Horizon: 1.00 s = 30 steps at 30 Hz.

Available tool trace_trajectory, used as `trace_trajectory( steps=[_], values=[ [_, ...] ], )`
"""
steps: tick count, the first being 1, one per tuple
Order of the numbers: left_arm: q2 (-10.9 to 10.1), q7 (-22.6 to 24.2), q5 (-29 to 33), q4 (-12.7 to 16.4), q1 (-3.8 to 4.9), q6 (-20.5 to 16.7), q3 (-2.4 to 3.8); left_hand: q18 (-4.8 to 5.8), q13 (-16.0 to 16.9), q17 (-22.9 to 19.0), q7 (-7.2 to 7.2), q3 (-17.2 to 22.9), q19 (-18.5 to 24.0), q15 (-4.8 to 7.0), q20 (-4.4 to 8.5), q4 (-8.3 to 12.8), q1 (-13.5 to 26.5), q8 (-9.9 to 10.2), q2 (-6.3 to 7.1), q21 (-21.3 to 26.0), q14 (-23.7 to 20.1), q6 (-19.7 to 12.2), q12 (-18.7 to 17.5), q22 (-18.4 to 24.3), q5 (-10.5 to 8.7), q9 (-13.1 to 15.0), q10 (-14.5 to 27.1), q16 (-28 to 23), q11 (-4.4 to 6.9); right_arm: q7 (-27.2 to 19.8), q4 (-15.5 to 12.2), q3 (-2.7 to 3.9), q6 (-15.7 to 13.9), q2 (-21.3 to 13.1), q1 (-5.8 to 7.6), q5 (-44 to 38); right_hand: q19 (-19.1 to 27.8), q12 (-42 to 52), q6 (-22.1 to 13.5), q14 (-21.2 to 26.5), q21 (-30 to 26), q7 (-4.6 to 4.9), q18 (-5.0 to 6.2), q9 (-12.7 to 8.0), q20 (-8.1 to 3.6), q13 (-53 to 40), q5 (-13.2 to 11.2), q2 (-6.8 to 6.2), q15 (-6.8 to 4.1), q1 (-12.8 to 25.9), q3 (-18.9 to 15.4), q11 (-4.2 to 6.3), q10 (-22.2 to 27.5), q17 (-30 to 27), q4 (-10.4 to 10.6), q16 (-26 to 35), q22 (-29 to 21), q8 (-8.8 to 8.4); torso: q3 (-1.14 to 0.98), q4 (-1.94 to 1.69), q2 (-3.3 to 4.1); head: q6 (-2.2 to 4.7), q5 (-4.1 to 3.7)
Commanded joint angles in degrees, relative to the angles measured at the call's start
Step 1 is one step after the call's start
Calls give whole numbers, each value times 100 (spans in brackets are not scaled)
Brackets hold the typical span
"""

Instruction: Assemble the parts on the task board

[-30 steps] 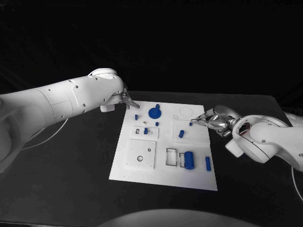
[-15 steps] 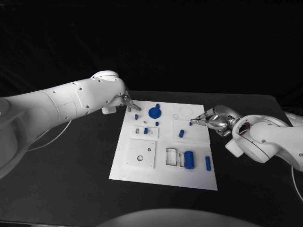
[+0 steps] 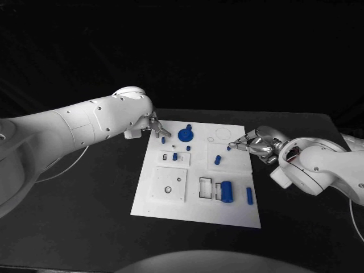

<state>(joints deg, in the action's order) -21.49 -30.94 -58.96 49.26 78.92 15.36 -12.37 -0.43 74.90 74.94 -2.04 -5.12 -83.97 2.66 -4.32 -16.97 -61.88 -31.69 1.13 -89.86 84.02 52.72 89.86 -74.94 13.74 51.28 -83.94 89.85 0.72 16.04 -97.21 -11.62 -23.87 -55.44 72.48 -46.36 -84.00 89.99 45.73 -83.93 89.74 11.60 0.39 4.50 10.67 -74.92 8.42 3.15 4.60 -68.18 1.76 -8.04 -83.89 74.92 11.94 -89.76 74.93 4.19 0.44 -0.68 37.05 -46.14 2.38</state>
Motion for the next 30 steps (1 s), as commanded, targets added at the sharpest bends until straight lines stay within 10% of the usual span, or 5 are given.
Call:
trace_trajectory(
  steps=[1, 26, 30],
  values=[
    [15, 19, 42, 10, -7, 243, 0, 43, 1510, 1506, -32, -5, -603, 39, 24, 16, -44, 50, -54, -14, 598, -11, 14, -1506, -37, -15, -606, 15, 9, -24, -16, -1, 31, 4, -4, -13, -600, 1, -20, -607, 26, 96, -39, 0, 56, -1508, 2, 66, 44, -6, -20, -42, -611, 1508, -13, -24, 1507, -9, -1, 3, 0, -9, -5],
    [126, -37, 43, -96, -38, 496, -1, 43, 1510, 1506, -41, 23, -603, 34, 24, 23, -165, 153, -206, -14, 598, 4, 14, -1506, -38, -59, -606, 15, -1, -9, -20, 0, 46, 8, -3, -13, -600, 1, -20, -607, 26, 96, -39, 0, 56, -1508, 2, 66, 44, -6, -20, -42, -611, 1508, -13, -24, 1507, -9, 0, 0, 1, -32, -5],
    [147, -21, 43, -133, -47, 543, -1, 43, 1510, 1506, -37, 41, -603, 33, 23, 21, -326, 234, -311, -14, 598, 17, 14, -1506, 262, -86, -606, 15, 3, -9, -25, 0, 49, 9, -3, -13, -600, 1, -20, -607, 26, 100, -39, 0, 57, -1508, 6, 67, 46, 2, -27, -45, -611, 1508, -8, -24, 1507, -6, -2, -1, 0, -44, -3]
  ],
)
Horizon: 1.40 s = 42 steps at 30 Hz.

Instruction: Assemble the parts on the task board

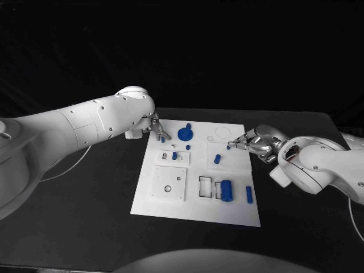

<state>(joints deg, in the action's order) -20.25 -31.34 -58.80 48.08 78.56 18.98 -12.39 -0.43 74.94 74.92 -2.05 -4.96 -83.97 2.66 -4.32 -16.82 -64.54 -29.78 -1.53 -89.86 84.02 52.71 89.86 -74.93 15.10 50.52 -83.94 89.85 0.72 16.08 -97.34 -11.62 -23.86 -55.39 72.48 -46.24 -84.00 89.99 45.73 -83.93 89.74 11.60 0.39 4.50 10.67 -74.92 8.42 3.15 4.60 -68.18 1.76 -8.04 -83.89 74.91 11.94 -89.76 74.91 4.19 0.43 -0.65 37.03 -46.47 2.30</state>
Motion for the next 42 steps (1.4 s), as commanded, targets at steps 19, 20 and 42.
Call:
trace_trajectory(
  steps=[19, 20, 42],
  values=[
    [54, 184, 29, -62, -27, 197, 1, 43, 1506, 1508, -10, 77, -603, 36, 23, 4, -287, 114, -217, -14, 598, 69, 14, -1507, 442, -16, -606, 15, 28, 6, -14, 0, 54, 11, -3, -28, -600, 1, -17, -607, 26, 102, -39, 2, 59, -1508, 22, 70, 48, 1, -28, -48, -611, 1509, -11, -24, 1509, -2, -2, -3, -1, -10, -4],
    [53, 182, 29, -63, -27, 205, 1, 43, 1506, 1508, -6, 90, -603, 37, 23, 6, -310, 120, -241, -14, 598, 68, 14, -1507, 454, -16, -606, 15, 30, 7, -14, 0, 55, 13, -3, -29, -600, 1, -17, -607, 26, 103, -39, 2, 59, -1508, 26, 71, 48, 0, -27, -48, -611, 1509, -12, -24, 1509, -2, -2, -4, 0, -11, -5],
    [29, 241, 80, -34, -28, 138, 1, 43, 1506, 1508, 29, 443, -603, 48, 33, -1, -887, 237, -472, -14, 598, 93, 14, -1507, 1447, 23, -606, 15, 65, 80, -17, 0, 69, 11, -3, -63, -600, 1, -10, -607, 26, 110, -39, 6, 67, -1508, 150, 78, 56, -34, -19, -56, -611, 1509, -51, -24, 1509, 10, 0, -8, 2, -12, -6]
  ],
)
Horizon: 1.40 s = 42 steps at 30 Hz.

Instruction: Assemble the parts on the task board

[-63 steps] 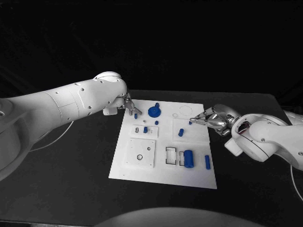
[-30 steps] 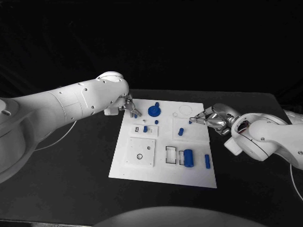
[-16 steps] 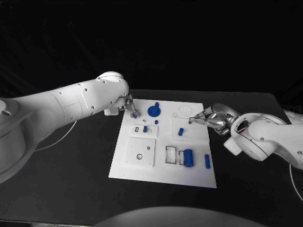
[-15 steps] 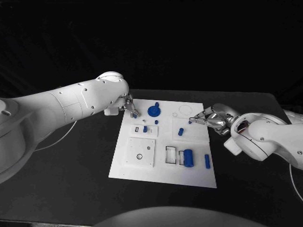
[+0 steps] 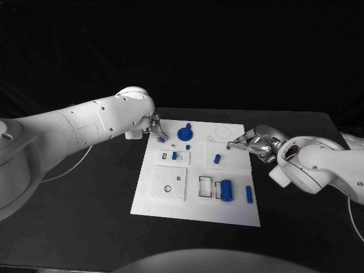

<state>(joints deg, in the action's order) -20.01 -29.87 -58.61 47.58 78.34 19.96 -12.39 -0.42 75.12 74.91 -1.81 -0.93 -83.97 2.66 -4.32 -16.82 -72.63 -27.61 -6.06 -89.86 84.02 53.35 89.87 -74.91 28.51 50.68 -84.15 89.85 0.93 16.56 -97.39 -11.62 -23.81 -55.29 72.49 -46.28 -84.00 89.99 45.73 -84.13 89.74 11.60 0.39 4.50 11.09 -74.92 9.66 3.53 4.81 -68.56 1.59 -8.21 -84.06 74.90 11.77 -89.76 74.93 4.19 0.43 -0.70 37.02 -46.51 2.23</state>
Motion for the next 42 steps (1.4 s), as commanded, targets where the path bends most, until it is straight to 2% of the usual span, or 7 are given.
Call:
trace_trajectory(
  steps=[1, 8, 16, 22, 29, 36, 42],
  values=[
    [3, 106, 75, 18, -5, 24, 1, 42, 1488, 1509, 6, 69, -603, 49, 33, 0, -109, 26, -16, -14, 598, 36, 13, -1509, 155, 8, -585, 15, 45, 37, -14, -1, 65, 0, -4, -63, -600, 1, -10, -587, 26, 110, -39, 6, 26, -1508, 27, 40, 36, 4, -2, -39, -594, 1510, -35, -24, 1507, 10, 0, -3, 4, -9, 1],
    [-27, 178, 113, 35, -5, -79, 1, 42, 1488, 1509, 7, 379, -603, 52, 34, 5, -440, 62, 36, -14, 598, 59, 13, -1509, 311, 30, -585, 15, 48, 46, -10, -1, 64, -9, -4, -72, -600, 1, -10, -587, 26, 112, -39, 6, 26, -1508, 43, 42, 36, 1, 0, -40, -594, 1510, -39, -24, 1507, 10, 2, -4, -1, -7, -6],
    [-179, 232, 159, 176, 2, -320, 7, 42, 1488, 1509, 0, 439, -603, 53, 35, 2, -486, 66, 97, -14, 598, 73, 13, -1509, 311, 41, -585, 15, 41, 47, 13, -1, 60, -17, -4, -73, -600, 1, -10, -587, 26, 112, -39, 6, 27, -1508, 49, 44, 37, -1, 0, -41, -594, 1510, -41, -24, 1507, 11, 0, -7, -6, 1, -8],
    [-452, 177, 412, 561, 104, -447, 13, 42, 1488, 1509, -4, 444, -603, 54, 35, -3, -479, 64, 150, -14, 598, 85, 13, -1509, 303, 49, -585, 15, 37, 44, 34, -1, 50, -17, -4, -74, -600, 1, -10, -587, 26, 113, -39, 6, 27, -1508, 49, 44, 37, 0, 0, -41, -594, 1510, -41, -24, 1507, 11, -7, -8, -6, -12, 5],
    [-878, -84, 645, 1243, 259, -357, 12, 42, 1488, 1509, -7, 441, -603, 55, 36, -6, -460, 63, 193, -14, 598, 95, 13, -1509, 297, 55, -585, 15, 34, 42, 45, -1, 47, -6, -4, -74, -600, 1, -10, -587, 26, 113, -39, 6, 27, -1508, 49, 44, 37, 0, 0, -41, -594, 1510, -41, -24, 1507, 11, -2, -7, -4, -31, 11],
    [-1172, -429, 698, 1804, 297, -221, 3, 42, 1488, 1509, -4, 441, -603, 56, 36, -2, -459, 64, 215, -14, 598, 98, 13, -1509, 295, 58, -585, 15, 35, 40, 50, -1, 44, -10, -4, -74, -600, 1, -9, -587, 26, 113, -39, 6, 28, -1508, 49, 45, 38, 2, -1, -41, -594, 1510, -40, -24, 1507, 11, 0, -4, -2, -38, 36],
    [-1249, -755, 654, 2087, 302, -146, -5, 42, 1488, 1509, -3, 442, -603, 56, 36, -2, -460, 65, 221, -14, 598, 98, 13, -1509, 296, 58, -585, 15, 35, -13, 55, -1, -29, -20, -5, -74, -600, 1, -9, -587, 26, 113, -39, 6, 28, -1508, 50, 45, 38, 3, -2, -42, -594, 1510, -40, -24, 1507, 12, -2, 1, -1, -39, 68]
  ],
)
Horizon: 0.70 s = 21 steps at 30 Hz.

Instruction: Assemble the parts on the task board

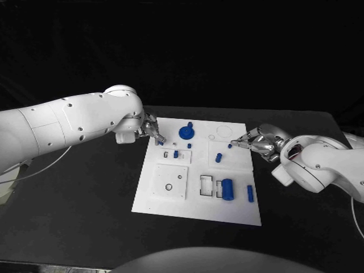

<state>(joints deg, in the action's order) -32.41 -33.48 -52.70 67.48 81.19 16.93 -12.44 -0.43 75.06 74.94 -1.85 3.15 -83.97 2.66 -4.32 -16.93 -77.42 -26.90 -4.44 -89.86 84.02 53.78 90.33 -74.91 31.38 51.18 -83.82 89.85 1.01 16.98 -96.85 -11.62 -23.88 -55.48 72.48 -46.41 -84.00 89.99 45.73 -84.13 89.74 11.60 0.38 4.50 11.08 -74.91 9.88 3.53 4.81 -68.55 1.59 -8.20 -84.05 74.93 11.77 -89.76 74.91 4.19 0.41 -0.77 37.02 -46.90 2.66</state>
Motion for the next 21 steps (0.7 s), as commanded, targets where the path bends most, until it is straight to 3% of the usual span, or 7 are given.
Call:
trace_trajectory(
  steps=[1, 11, 21],
  values=[
    [-14, -442, 59, 139, 17, 166, -2, 43, 1494, 1506, 1, 34, -603, 56, 36, 9, 20, -7, 59, -14, 598, 55, -33, -1509, 9, 9, -618, 15, 26, -66, -1, -1, -34, 0, -4, -61, -600, 1, -9, -587, 26, 113, -38, 6, 28, -1509, 27, 45, 38, 3, -2, -42, -595, 1507, -40, -24, 1509, 12, 1, 14, 0, 2, 29],
    [29, -656, 11, 341, 4, 387, -9, 43, 1494, 1506, 6, 91, -603, 62, 32, 10, -8, 2, 37, -14, 598, 53, -33, -1509, 22, 13, -618, 15, 32, -145, -20, -1, -101, 4, -4, -60, -600, 1, -8, -587, 26, 114, -38, 7, 29, -1509, 28, 45, 38, 4, -3, -42, -595, 1507, -40, -24, 1509, 13, 4, 12, 5, -6, 38],
    [94, -659, -110, 262, -40, 423, -11, 43, 1494, 1506, 4, 94, -603, 63, 32, 9, -7, 3, 38, -14, 598, 51, -33, -1509, 22, 14, -618, 15, 32, -158, -32, -1, -98, -8, -4, -58, -600, 1, -5, -587, 26, 114, -38, 8, 29, -1509, 28, 45, 39, 6, -4, -43, -595, 1507, -40, -24, 1509, 15, 2, 8, 5, -33, 41]
  ],
)
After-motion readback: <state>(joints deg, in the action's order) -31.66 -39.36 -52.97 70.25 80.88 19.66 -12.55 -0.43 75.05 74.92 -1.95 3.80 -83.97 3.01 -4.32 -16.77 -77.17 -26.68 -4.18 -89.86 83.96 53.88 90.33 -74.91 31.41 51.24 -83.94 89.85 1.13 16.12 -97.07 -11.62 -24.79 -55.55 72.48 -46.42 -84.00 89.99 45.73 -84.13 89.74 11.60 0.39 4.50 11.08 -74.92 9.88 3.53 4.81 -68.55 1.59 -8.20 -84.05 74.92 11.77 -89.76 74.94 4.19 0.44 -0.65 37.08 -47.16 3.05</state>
